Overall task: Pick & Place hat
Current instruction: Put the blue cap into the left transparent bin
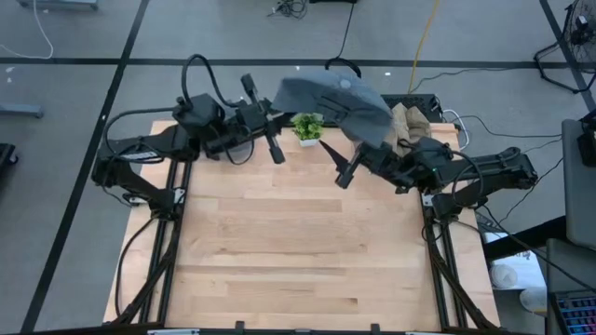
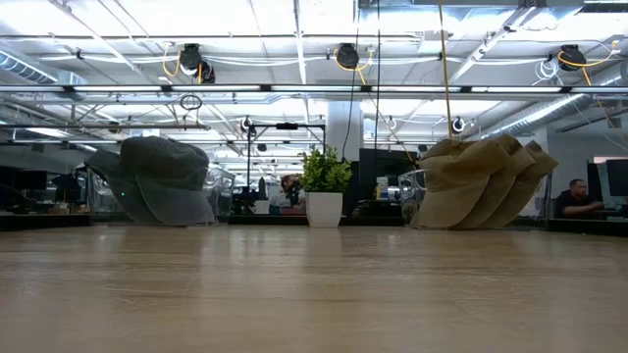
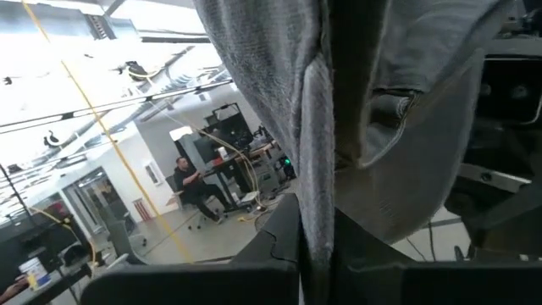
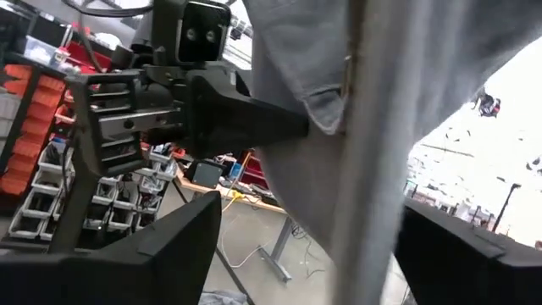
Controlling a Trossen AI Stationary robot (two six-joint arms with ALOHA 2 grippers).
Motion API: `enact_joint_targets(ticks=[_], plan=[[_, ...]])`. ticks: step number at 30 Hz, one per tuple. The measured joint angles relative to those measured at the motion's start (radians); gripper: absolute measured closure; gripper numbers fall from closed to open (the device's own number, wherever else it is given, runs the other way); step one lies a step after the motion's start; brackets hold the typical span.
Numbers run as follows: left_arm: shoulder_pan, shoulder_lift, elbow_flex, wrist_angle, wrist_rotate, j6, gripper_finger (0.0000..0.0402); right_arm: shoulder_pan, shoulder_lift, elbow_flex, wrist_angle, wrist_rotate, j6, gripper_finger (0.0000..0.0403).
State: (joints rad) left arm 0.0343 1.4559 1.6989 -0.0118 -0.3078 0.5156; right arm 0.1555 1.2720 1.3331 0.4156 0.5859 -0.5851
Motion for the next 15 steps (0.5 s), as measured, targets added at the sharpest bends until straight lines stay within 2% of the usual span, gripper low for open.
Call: enact_joint_targets(ticks=[4, 7, 12, 15], plan=[[-0.004, 0.000, 0.000, -0.002, -0.007, -0.004, 0.0394, 0.010, 0.000, 0.000, 0.002, -0.006, -0.036, 0.0128], [-0.003, -0.002, 0.000, -0.016, -0.006, -0.029, 0.0394, 0.010, 0.000, 0.000, 0.002, -0.003, -0.037, 0.0174], [-0.011, -0.003, 0.000, -0.021, -0.009, -0.042, 0.0391, 0.010, -0.002, 0.000, 0.005, 0.007, -0.037, 0.0278], [-0.017, -0.003, 0.000, -0.024, -0.011, -0.044, 0.0394, 0.010, -0.003, 0.001, 0.010, 0.049, -0.038, 0.0348]])
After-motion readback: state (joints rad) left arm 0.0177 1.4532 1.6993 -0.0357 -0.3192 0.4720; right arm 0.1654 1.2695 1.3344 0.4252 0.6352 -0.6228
